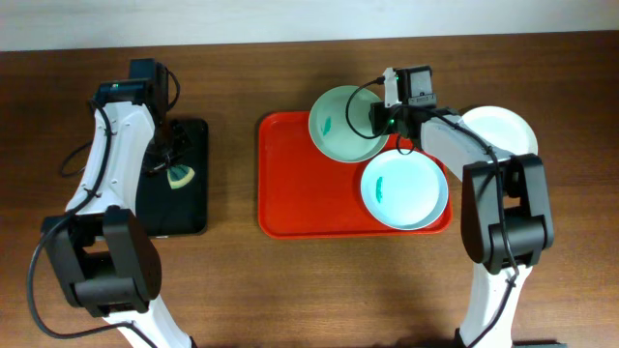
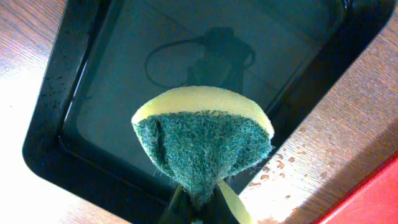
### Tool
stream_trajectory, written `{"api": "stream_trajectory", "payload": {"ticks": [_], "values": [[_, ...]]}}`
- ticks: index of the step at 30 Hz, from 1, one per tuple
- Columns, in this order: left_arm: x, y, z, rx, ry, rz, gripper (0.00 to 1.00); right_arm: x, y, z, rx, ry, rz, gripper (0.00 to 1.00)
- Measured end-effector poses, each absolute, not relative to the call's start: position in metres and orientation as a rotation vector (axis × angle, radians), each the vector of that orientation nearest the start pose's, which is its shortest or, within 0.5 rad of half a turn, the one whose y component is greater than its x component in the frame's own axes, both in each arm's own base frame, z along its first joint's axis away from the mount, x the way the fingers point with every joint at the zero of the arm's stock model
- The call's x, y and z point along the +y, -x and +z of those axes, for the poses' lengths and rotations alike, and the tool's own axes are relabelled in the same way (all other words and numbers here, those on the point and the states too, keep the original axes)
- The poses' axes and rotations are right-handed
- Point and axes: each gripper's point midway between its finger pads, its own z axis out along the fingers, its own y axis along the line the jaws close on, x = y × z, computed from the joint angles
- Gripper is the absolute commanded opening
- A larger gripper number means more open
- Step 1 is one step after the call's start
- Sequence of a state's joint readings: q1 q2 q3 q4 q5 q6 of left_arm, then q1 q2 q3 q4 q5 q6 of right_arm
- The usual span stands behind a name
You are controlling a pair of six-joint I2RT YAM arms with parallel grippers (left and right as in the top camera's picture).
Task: Clean dirty plates on tray and stack at the side
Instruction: 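Move the right gripper to grasp the light green plate rim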
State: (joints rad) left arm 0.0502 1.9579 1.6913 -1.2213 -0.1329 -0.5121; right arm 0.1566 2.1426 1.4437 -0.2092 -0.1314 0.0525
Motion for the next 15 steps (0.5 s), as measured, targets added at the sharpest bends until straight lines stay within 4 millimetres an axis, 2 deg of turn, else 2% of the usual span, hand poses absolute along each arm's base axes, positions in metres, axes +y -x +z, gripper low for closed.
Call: {"api": "stream_trajectory", "payload": {"ticks": [5, 10, 15], "values": [[0.042, -0.39, 0.108, 2.906, 0.848, 0.164, 0.0, 0.105, -0.523, 0.022, 2.515, 0.175, 0.249, 0.05], [0.042, -0.39, 0.108, 2.906, 0.848, 0.163, 0.0, 0.114, -0.514, 0.021, 2.556, 0.187, 0.322, 0.04], [0.031, -0.395, 0.107, 2.93, 0.781, 0.066, 0.0, 0.128, -0.484, 0.019, 2.668, 0.17, 0.463, 0.04]]}}
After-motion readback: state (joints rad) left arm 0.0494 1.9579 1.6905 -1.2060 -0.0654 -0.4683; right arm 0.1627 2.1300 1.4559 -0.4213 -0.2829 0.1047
